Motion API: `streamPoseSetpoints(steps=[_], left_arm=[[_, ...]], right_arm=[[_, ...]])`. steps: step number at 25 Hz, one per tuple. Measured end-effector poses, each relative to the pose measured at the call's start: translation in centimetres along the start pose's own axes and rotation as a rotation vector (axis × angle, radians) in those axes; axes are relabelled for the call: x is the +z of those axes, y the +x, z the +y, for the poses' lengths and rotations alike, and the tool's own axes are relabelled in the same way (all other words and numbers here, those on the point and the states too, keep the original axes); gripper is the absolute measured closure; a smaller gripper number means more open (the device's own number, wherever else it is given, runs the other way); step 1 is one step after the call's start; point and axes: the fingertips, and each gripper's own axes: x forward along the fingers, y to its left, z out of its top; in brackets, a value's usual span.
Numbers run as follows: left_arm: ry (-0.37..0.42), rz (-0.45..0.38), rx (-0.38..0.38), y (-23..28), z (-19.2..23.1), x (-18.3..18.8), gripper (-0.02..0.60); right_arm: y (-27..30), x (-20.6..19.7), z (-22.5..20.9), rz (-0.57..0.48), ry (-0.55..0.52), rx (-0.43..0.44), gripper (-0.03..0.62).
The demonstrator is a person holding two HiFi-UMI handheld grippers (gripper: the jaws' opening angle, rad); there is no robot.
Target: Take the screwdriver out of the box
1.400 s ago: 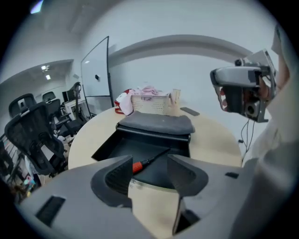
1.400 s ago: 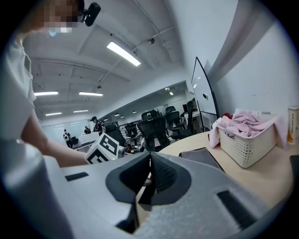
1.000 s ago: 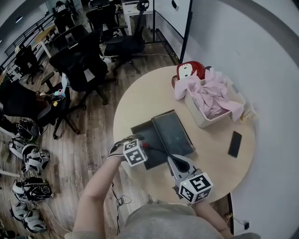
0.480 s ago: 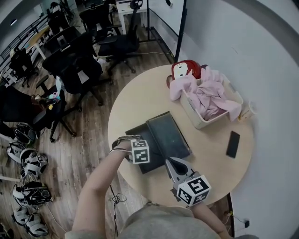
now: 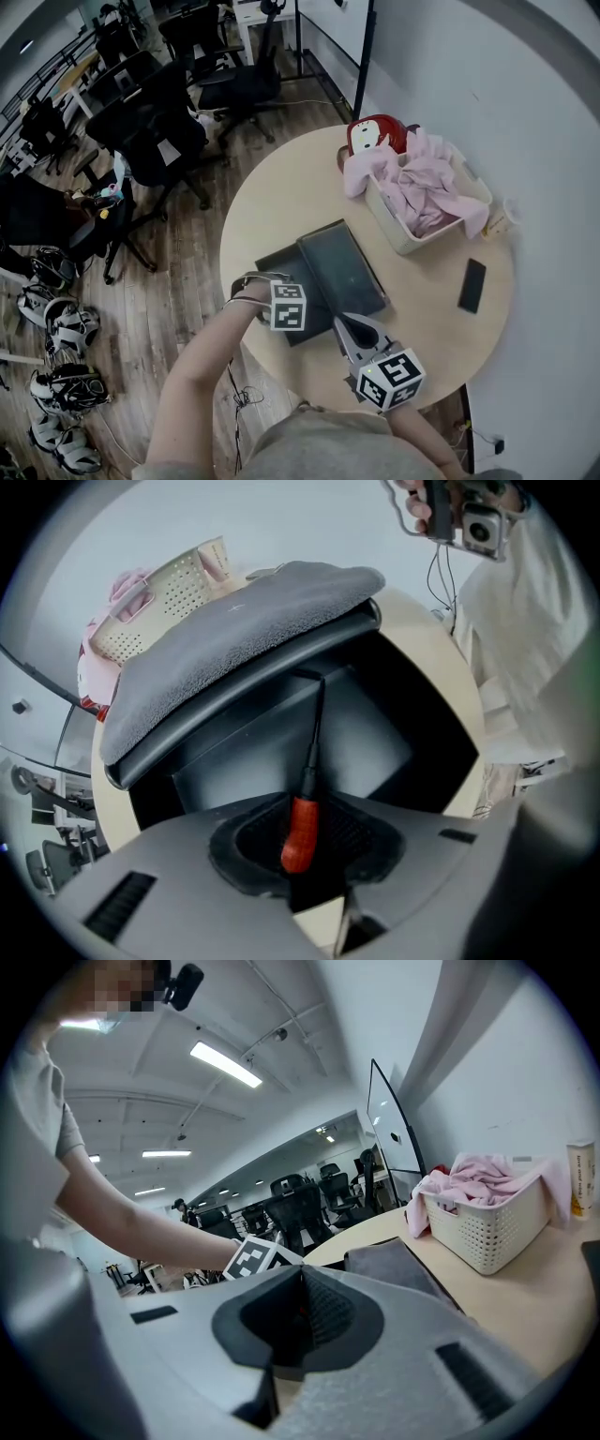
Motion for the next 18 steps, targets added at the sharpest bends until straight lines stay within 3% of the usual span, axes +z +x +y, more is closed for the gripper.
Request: streamPoseSetpoints(steps=[5,14,18], left_arm=[[0.03,0.016,0.033,-0.9,0.3,-0.2,0.497],[0.075,0.075,0.171,-4.6,1.8,-1.5,0.499],[0.051,0.112,0.206,-5.6,1.3,-3.2,0.497]], right_arm=[[-0.5,0.1,0.4,-0.002,-0.009,-0.001,0.594],[-1.2,0.1,2.1,-0.007,-0.021,0.025,0.594],[-1.6,0.2,3.2,-0.013,-0.035,0.047,0.594]])
